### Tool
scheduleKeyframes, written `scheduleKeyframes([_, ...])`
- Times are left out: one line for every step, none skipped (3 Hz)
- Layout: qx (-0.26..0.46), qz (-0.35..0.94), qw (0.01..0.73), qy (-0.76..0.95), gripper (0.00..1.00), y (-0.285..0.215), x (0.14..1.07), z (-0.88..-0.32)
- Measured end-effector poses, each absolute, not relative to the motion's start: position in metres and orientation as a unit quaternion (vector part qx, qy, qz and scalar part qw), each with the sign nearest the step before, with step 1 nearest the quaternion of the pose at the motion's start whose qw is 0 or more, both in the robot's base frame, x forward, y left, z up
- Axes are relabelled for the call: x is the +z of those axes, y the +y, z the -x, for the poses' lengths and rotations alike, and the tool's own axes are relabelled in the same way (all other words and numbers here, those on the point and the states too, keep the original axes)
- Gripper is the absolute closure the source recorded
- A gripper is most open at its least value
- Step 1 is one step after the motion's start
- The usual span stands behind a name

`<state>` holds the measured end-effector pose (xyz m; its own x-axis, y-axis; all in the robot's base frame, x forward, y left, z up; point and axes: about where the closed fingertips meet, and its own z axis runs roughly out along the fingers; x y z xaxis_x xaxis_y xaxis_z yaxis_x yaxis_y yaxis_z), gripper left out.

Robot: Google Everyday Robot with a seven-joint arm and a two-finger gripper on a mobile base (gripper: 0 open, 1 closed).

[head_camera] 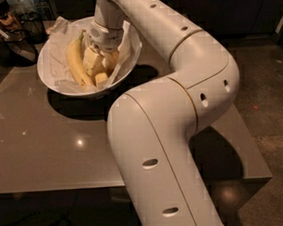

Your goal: Pick banana from white bowl

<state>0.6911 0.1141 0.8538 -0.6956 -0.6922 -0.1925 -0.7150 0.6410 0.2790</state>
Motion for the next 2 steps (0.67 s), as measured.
scheduleKeyframes([0.178, 0.393, 0.064, 0.9, 0.64, 0.1044, 0.8611, -0.6911])
scheduleKeyframes([0.181, 0.393, 0.067, 0.899, 0.86, 0.1055, 0.8594, -0.6901])
